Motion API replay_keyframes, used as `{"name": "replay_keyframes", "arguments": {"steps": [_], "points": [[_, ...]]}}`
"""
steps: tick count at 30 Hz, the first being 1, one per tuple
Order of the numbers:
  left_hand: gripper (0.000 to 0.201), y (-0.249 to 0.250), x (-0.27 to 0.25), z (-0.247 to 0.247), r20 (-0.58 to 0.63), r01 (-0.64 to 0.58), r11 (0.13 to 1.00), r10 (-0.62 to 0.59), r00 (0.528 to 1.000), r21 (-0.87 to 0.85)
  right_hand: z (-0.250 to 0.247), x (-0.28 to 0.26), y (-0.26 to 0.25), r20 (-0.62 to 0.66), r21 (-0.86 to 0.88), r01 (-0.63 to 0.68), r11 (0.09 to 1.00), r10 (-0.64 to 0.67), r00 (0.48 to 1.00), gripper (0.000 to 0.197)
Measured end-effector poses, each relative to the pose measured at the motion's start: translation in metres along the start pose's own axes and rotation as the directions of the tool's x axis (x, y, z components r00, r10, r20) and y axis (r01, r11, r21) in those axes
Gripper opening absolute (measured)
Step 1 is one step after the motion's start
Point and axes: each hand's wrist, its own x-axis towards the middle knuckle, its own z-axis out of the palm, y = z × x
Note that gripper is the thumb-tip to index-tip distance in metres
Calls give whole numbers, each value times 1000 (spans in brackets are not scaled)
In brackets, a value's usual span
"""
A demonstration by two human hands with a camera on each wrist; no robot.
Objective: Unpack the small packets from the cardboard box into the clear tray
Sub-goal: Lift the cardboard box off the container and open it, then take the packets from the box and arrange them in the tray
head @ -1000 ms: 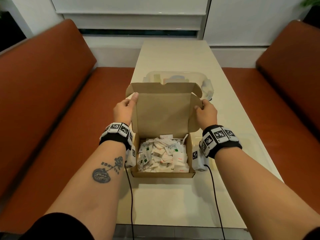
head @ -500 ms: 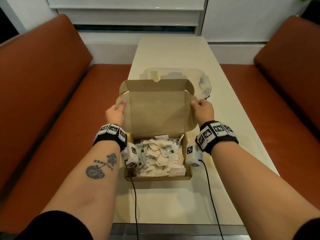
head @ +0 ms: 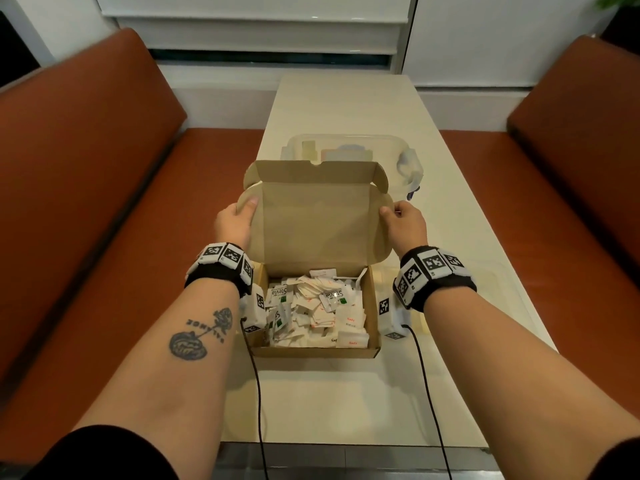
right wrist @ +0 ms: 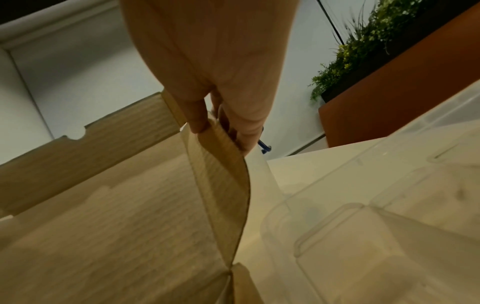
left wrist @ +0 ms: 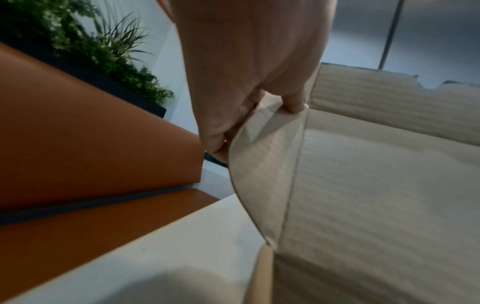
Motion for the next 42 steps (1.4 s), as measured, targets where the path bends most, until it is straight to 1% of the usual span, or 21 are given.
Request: {"name": "replay_keyframes", "arguments": {"steps": [2,4,8,9,11,12,13,14,15,17,18,20,21,23,27,29,32,34,37,39,42], "points": [[39,-1,-1,-4,-5,-40,995,41,999,93,-1,-3,0,-8,-11,1,1000,-1,1000,22],[38,-3,-4,-8,-39,-46,988,53,998,150,-2,-7,1,-23,-11,-9,1000,9,1000,24],[40,-4,-18,-13,-177,-21,996,36,983,86,-6,-16,2,-71,-4,-30,1000,29,997,26],[41,-2,-25,-13,-235,-27,996,47,971,88,-7,-19,1,-98,-5,-26,1000,25,995,29],[35,3,-43,-14,-373,-78,988,124,920,136,-9,-29,-2,-173,-25,12,1000,-16,985,35],[31,5,-53,-13,-413,-127,976,190,891,175,-10,-36,-4,-210,-32,39,999,-45,977,35],[29,7,-63,-12,-411,-181,959,258,874,218,-11,-44,-7,-238,-31,69,997,-75,968,35],[27,7,-74,-8,-366,-225,942,307,879,250,-10,-51,-10,-251,-29,99,995,-103,963,34],[25,7,-83,-4,-282,-257,931,328,902,260,-8,-59,-13,-238,-32,125,992,-129,963,32],[23,7,-99,7,-50,-281,924,303,952,259,1,-73,-18,-121,-59,149,987,-155,981,26],[21,7,-107,12,72,-293,909,285,956,298,7,-81,-19,-24,-84,154,984,-157,987,23],[15,5,-121,24,271,-353,845,259,927,402,22,-94,-17,191,-162,171,972,-139,972,11],[12,4,-128,29,332,-378,816,245,911,437,28,-100,-15,279,-214,181,960,-117,953,5],[16,0,-139,37,400,-394,769,197,895,503,39,-107,-8,402,-341,206,917,-56,914,19],[26,-6,-150,43,432,-358,729,94,897,584,50,-115,7,544,-563,330,758,40,838,42],[28,-6,-150,42,406,-344,728,98,909,593,53,-114,11,572,-615,381,690,58,818,50],[30,-5,-149,40,363,-326,741,118,924,587,57,-109,11,629,-669,467,578,106,770,71],[31,-6,-150,38,338,-305,764,121,933,568,58,-105,9,626,-697,465,546,147,766,78],[33,-7,-149,34,311,-278,786,116,943,552,60,-102,8,610,-720,455,524,164,775,75],[34,-6,-148,32,309,-270,793,110,945,547,60,-103,9,608,-725,474,499,140,782,70],[34,-6,-149,33,307,-273,795,115,945,542,59,-106,10,611,-705,488,515,91,786,54]]}}
